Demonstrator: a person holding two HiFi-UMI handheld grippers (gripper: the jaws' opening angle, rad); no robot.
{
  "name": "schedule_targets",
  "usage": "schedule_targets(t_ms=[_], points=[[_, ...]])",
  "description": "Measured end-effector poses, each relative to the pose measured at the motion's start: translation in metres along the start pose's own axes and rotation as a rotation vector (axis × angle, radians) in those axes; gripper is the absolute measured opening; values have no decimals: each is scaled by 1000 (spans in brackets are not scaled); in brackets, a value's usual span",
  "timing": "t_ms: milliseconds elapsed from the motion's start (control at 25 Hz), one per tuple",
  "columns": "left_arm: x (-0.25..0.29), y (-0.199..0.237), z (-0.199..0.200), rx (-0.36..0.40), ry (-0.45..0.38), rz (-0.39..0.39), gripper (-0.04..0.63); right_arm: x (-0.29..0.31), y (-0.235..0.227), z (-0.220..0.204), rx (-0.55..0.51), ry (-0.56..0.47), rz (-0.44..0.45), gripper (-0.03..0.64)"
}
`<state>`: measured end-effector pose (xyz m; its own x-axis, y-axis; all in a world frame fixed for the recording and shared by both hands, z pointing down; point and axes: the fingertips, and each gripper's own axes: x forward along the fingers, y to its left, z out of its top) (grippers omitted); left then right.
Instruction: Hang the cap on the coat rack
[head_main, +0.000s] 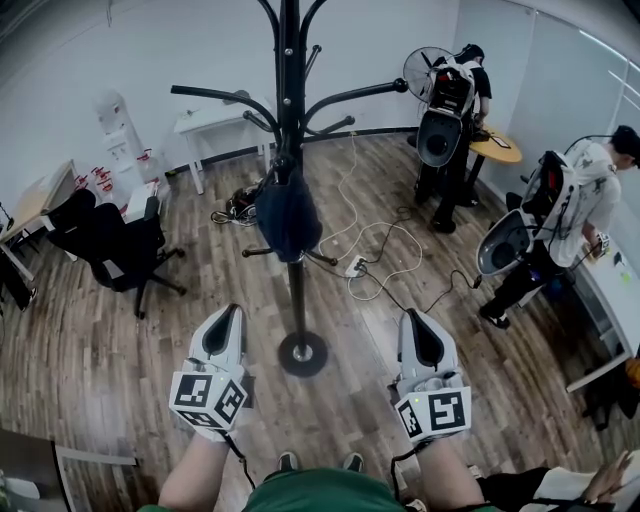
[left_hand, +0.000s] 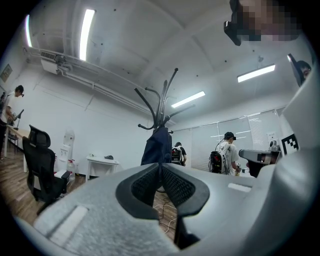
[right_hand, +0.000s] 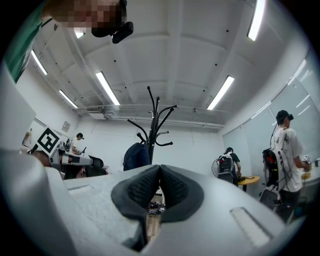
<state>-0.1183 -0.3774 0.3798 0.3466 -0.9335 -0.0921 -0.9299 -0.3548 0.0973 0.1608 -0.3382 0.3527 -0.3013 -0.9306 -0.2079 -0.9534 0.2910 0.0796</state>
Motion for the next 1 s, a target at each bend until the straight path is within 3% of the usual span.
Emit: schedule_targets(t_ms=[1000], points=[[7,15,-2,-25,-2,0,25,14,9,-1,-21,12,3,3]])
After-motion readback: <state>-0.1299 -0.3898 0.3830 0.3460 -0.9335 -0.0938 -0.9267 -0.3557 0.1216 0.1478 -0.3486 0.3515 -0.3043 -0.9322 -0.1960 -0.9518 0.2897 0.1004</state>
